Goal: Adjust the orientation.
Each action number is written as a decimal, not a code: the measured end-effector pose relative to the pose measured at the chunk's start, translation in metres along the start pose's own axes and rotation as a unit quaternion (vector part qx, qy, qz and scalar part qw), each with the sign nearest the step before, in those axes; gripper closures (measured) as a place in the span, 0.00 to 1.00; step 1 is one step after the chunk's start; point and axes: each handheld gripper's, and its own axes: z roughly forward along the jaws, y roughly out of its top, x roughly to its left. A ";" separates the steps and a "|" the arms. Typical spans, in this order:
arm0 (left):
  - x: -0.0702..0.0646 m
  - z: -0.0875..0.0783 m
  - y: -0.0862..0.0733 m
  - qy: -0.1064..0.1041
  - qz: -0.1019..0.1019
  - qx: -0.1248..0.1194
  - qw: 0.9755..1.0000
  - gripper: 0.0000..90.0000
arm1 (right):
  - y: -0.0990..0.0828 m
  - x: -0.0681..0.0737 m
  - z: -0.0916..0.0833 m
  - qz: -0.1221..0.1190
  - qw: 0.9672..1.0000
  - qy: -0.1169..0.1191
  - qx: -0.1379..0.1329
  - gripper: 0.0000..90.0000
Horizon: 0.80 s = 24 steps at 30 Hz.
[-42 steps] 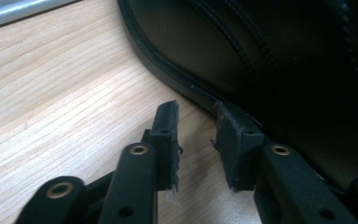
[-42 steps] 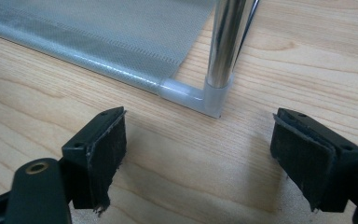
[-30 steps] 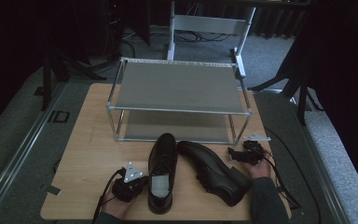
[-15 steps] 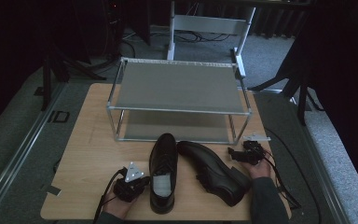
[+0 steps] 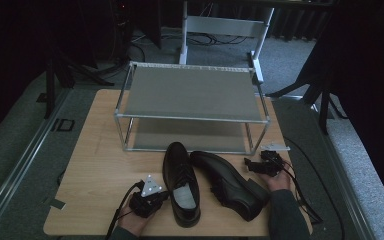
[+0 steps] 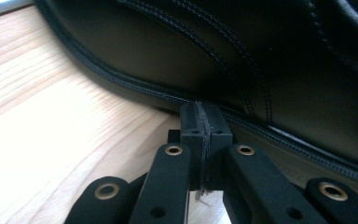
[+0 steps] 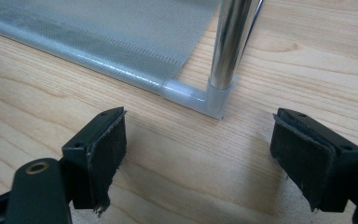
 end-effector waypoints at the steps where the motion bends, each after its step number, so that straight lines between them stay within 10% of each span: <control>1: -0.001 0.002 0.001 -0.006 -0.002 -0.001 1.000 1.00 | 0.000 0.000 0.000 0.000 1.000 0.000 0.000 0.20; 20: -0.012 0.013 0.004 -0.018 0.008 -0.015 1.000 0.99 | 0.001 0.001 0.002 0.005 1.000 -0.006 0.000 0.20; 24: -0.007 0.013 0.005 -0.013 -0.002 -0.013 1.000 0.84 | 0.002 0.003 0.000 0.005 1.000 -0.008 0.003 0.32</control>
